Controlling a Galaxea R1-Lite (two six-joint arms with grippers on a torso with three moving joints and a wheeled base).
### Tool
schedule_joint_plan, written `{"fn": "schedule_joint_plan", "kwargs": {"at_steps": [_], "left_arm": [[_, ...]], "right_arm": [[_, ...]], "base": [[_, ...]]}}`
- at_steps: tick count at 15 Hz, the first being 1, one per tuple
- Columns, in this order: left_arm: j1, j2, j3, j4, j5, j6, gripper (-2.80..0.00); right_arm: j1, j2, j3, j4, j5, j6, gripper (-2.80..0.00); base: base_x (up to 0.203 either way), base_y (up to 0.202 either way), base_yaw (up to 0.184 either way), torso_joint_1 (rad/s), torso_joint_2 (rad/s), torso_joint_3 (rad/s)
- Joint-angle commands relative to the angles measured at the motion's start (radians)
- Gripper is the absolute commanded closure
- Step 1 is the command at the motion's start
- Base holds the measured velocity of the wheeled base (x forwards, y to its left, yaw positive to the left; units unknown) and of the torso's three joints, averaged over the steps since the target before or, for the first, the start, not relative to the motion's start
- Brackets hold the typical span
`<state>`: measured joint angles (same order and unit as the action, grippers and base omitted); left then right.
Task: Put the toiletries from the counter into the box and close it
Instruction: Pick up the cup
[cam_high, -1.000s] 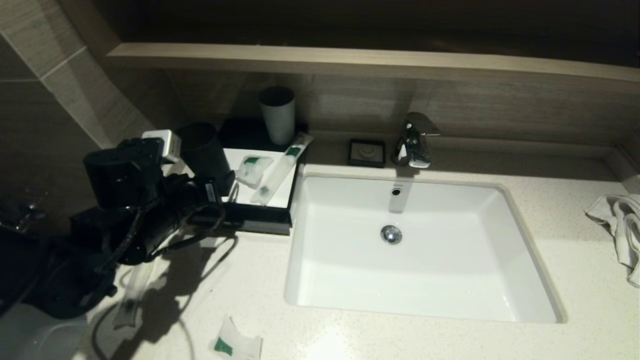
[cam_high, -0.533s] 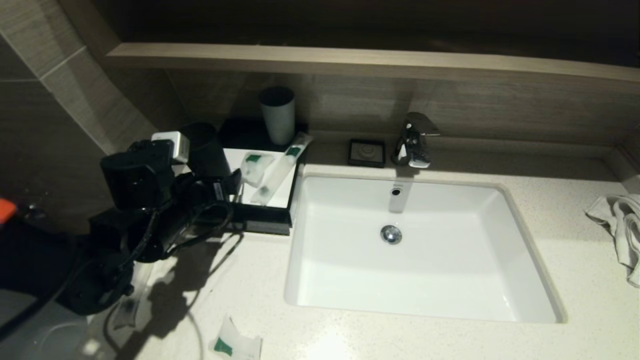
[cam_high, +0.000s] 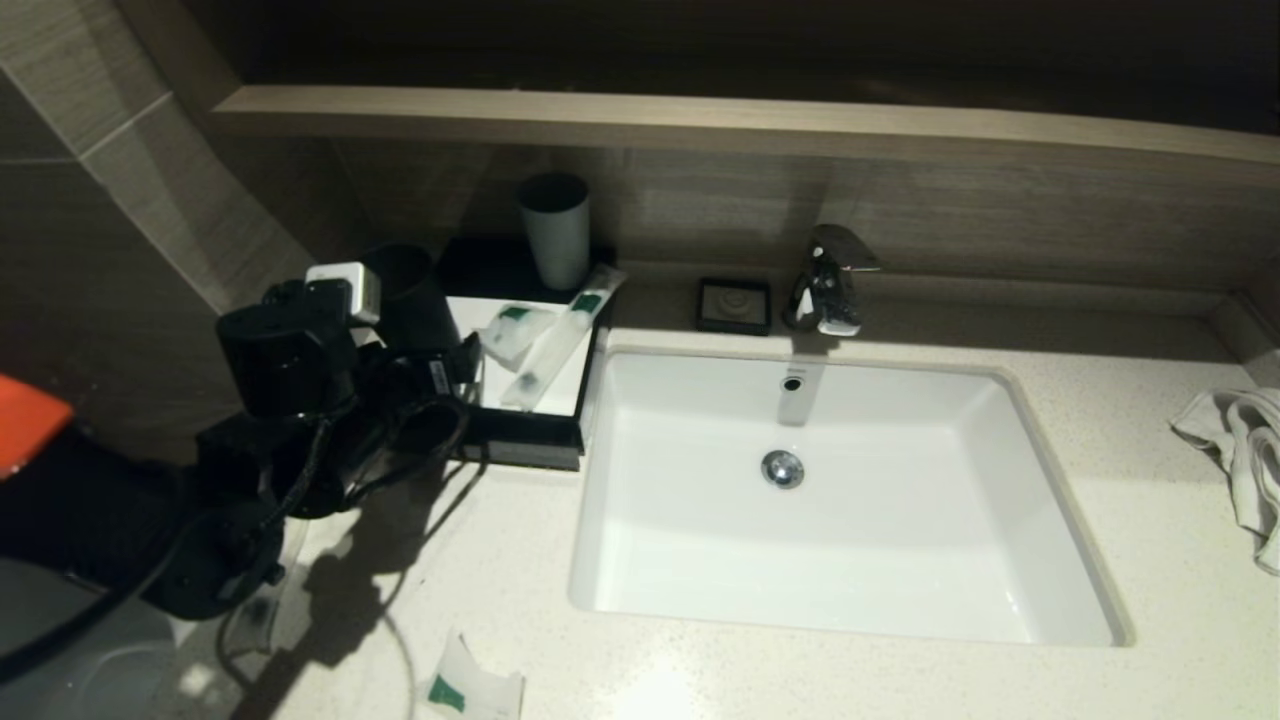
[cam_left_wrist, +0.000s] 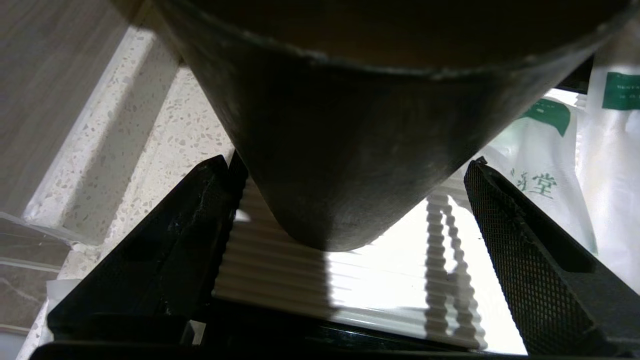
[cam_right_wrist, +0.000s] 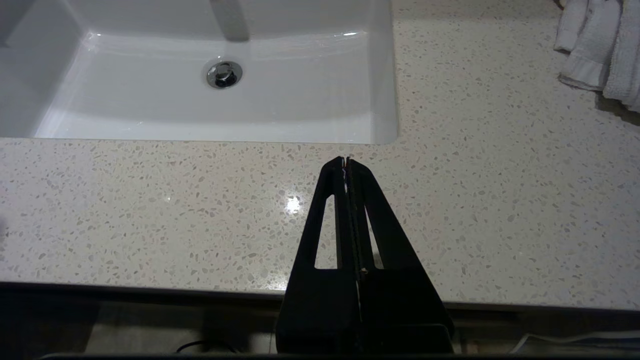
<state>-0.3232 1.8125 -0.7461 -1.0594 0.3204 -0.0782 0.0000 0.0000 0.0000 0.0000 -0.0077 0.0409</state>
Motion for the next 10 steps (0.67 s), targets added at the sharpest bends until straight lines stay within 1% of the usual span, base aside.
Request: {"fn": "schedule_joint_plan", "kwargs": {"at_steps": [1, 7, 10], "left_arm": [[0.000, 0.008, 0.001, -0.010, 0.003, -0.002, -2.80], [0.000, 0.036, -0.002, -0.013, 0.005, 0.000, -2.80], [0.000, 0.048, -0.010, -0.033, 0.005, 0.009, -2.80]], "right_arm": [[0.000, 0.000, 0.000, 0.000, 0.000, 0.000, 0.00], [0.000, 0.000, 0.000, 0.000, 0.000, 0.001, 0.00], [0.000, 0.000, 0.000, 0.000, 0.000, 0.000, 0.00]], "base": [[0.000, 0.000, 0.000, 0.000, 0.00, 0.000], [0.000, 0.000, 0.000, 0.000, 0.00, 0.000], [0.000, 0.000, 0.000, 0.000, 0.00, 0.000]]}}
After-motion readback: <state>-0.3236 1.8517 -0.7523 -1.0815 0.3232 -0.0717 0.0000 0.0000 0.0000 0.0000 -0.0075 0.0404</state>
